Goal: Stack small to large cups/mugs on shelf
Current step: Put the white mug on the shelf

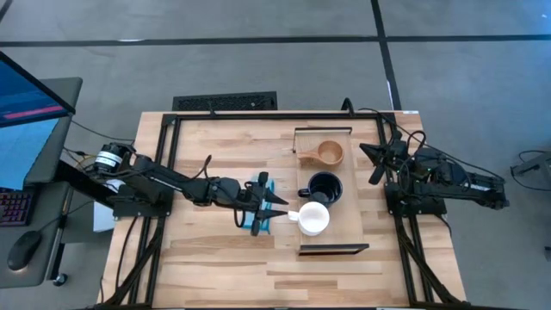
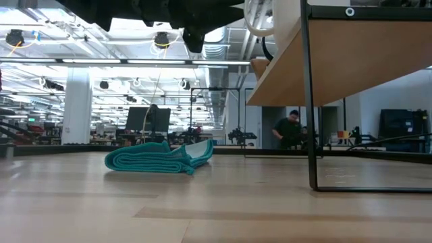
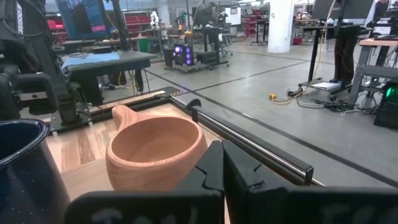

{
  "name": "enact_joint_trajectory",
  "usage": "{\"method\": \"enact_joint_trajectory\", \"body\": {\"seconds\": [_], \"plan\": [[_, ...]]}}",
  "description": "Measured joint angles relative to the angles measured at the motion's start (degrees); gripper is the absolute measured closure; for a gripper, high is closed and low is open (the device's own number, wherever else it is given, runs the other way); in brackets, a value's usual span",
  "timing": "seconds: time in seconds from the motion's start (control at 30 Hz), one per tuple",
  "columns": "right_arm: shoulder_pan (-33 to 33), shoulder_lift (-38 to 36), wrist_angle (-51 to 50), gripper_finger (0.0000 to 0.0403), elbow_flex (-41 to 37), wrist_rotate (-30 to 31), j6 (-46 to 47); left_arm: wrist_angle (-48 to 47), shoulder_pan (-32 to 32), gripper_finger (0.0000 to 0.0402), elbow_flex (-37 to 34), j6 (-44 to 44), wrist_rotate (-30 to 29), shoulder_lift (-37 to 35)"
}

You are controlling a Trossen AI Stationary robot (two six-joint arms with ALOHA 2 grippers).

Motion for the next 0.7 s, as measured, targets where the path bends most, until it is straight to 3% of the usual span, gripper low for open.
{"method": "enact_joint_trajectory", "body": {"seconds": [0.3,0.7], "plan": [[0.0,0.0,0.0,0.0385,0.0,0.0,-0.09,0.0,-1.45,0.0322,0.0,1.81,-0.13,0.0],[0.0,0.0,-0.02,0.0386,0.0,0.0,-0.46,-1.27,-1.59,0.0327,-0.05,-0.1,-4.28,-0.02]]}}
